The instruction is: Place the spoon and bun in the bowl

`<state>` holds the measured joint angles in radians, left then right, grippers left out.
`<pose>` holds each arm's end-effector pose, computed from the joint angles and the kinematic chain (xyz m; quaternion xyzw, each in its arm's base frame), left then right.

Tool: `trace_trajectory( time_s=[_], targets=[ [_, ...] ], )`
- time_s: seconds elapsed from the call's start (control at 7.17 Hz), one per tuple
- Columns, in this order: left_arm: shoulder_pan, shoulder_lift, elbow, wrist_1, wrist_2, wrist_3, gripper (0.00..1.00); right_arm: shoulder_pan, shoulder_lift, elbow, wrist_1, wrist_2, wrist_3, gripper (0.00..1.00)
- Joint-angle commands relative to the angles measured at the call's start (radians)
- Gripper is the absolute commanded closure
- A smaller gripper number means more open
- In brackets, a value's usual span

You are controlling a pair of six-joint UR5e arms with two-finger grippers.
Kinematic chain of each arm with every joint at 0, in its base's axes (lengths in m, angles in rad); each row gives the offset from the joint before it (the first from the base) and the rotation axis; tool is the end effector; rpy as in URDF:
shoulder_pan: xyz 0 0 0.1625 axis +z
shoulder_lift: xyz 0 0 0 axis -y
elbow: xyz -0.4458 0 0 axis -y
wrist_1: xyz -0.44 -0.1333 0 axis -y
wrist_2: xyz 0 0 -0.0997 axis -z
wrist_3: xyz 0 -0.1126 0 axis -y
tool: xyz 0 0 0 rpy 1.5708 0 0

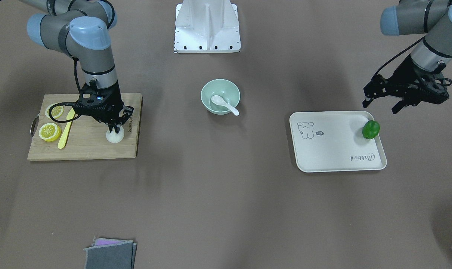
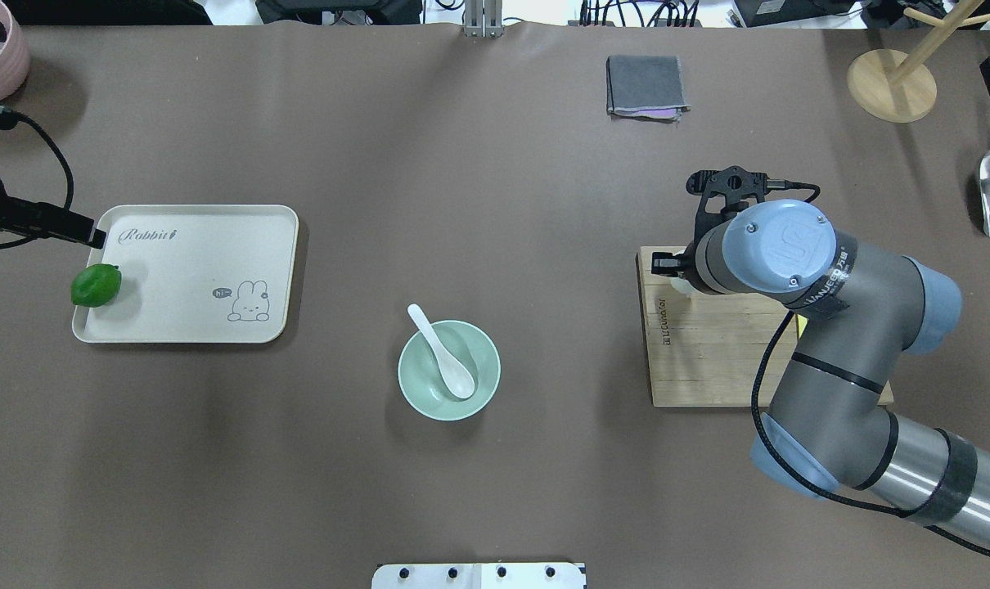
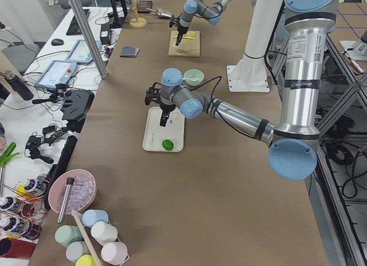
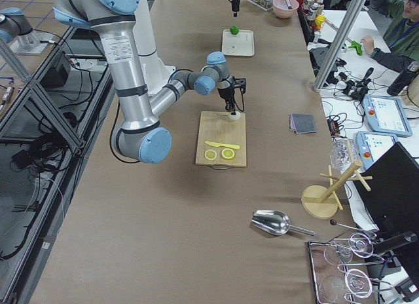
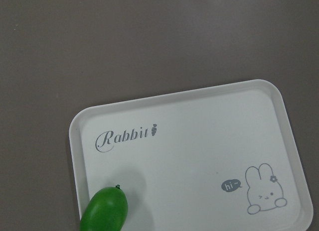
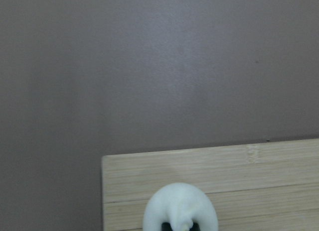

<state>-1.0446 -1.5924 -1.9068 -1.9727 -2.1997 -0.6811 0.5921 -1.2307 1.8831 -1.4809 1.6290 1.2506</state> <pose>0.2217 -0.5152 0.4516 0.1272 0.4366 0.0460 0.8894 -0.4668 -0.4667 0.3311 0.1354 -0.3374 0.1158 0.9244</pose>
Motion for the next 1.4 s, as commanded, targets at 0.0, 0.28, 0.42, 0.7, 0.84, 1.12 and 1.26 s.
trace_trajectory(
  time_s=[0.0, 0.28, 0.42, 0.7, 0.84, 1.12, 1.26],
  targets=[
    [0.000, 0.000, 0.002, 0.000, 0.000, -0.002, 0.02, -0.049, 0.164, 0.057, -0.208, 0.009, 0.146, 1.00],
    [0.003, -0.003, 0.009, 0.000, 0.000, -0.003, 0.02, -0.162, 0.320, 0.045, -0.329, -0.026, 0.303, 1.00],
    [0.005, -0.004, 0.011, 0.000, 0.000, -0.005, 0.02, -0.225, 0.361, 0.031, -0.337, -0.082, 0.331, 1.00],
    [0.005, -0.017, 0.028, 0.000, 0.000, -0.005, 0.02, -0.303, 0.442, -0.045, -0.329, -0.155, 0.332, 1.00],
    [0.006, -0.017, 0.029, 0.000, -0.002, -0.006, 0.02, -0.308, 0.483, -0.099, -0.311, -0.159, 0.332, 1.00],
    [0.008, -0.018, 0.037, -0.001, -0.002, -0.008, 0.02, -0.327, 0.491, -0.124, -0.242, -0.159, 0.335, 0.53],
    [0.008, -0.020, 0.037, 0.000, -0.002, -0.008, 0.02, -0.330, 0.497, -0.124, -0.236, -0.159, 0.349, 0.11]
  ],
)
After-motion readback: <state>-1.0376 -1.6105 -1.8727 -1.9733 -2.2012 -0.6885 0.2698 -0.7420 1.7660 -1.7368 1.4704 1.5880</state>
